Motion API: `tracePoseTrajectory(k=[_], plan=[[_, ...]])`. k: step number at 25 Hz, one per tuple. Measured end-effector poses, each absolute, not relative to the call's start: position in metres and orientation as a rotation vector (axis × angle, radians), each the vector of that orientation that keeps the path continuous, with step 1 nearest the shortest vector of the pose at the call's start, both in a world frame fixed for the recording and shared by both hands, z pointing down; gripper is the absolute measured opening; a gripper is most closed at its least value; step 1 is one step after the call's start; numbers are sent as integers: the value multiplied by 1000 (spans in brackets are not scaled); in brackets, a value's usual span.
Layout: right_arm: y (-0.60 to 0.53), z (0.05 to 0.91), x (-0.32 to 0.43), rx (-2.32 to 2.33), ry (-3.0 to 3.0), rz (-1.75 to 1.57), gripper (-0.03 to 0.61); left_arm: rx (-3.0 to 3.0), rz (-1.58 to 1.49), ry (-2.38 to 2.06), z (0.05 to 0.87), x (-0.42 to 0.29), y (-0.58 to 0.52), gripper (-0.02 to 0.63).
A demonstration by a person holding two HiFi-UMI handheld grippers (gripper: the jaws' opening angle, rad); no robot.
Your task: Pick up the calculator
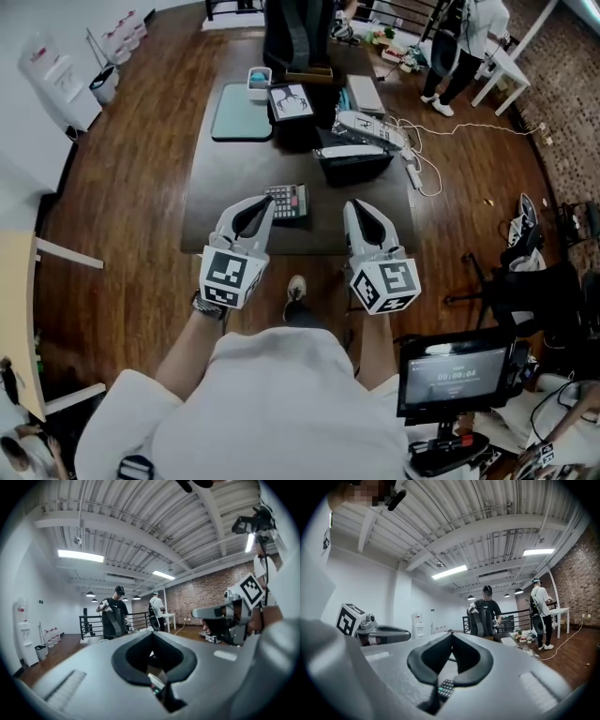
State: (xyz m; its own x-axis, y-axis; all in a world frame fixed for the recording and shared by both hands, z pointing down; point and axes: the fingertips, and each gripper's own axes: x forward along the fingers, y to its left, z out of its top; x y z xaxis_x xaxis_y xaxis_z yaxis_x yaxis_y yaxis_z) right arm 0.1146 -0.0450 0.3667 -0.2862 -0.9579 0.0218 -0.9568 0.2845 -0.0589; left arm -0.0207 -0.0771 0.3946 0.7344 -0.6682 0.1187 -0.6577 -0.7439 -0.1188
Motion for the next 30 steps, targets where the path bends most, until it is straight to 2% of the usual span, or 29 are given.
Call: tracePoseTrajectory(k=[13,30], plan=[[-167,374,184,-1825,2583,-158,2,-2847,-280,1219,396,48,-183,5],[-227,373,170,-1796,2623,-206,2,-2847,-290,1267,391,39,-243,6]])
